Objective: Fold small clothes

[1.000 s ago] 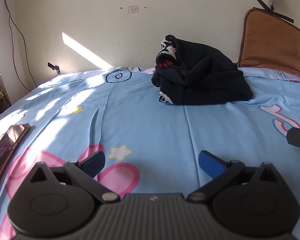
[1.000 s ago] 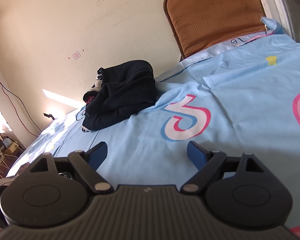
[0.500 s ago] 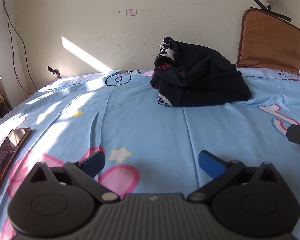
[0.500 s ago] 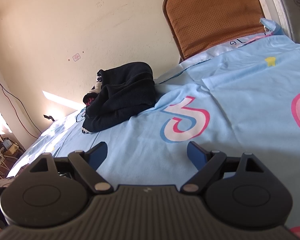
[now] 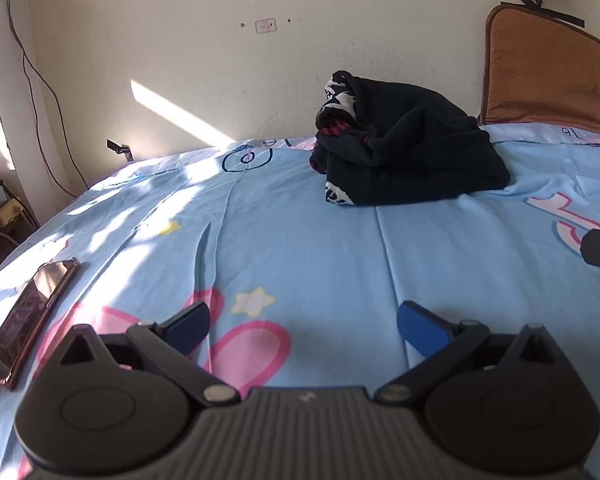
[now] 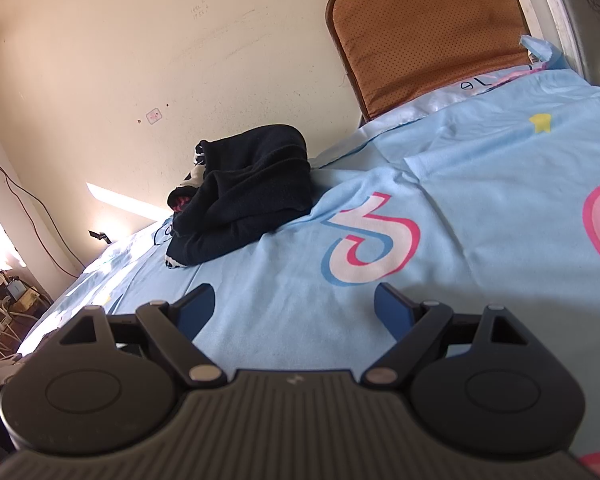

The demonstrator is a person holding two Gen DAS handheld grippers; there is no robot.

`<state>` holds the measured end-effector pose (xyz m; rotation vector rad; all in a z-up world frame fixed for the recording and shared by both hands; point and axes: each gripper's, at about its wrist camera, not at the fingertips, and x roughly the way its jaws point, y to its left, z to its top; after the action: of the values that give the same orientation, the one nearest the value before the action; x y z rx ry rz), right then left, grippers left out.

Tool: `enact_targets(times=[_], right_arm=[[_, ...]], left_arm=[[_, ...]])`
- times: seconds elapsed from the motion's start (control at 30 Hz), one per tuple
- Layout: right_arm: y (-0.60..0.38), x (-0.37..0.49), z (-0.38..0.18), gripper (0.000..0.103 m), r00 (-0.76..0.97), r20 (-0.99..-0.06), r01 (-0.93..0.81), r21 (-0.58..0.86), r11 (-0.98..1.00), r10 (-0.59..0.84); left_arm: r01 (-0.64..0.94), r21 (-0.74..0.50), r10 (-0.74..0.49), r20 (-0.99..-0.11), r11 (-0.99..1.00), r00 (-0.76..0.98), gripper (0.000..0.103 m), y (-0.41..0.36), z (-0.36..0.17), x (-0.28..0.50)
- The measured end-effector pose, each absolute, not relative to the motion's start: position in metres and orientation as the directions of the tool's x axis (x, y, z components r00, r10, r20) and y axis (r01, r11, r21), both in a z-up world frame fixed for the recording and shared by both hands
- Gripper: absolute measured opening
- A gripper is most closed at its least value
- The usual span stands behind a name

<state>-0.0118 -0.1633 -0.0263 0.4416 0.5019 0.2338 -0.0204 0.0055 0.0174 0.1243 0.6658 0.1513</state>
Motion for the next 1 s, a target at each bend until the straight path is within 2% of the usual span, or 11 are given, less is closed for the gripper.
enact_targets(times=[1.0], right_arm=[[-0.1626, -0.0110, -0.0264, 0.089, 0.849, -0.414, -0.113, 0.462, 0.880, 0.327]], left_arm=[[-0.115, 0.177, 0.201, -0.616, 0.977, 0.761, 0.103, 0.0080, 0.0147, -0.0190]])
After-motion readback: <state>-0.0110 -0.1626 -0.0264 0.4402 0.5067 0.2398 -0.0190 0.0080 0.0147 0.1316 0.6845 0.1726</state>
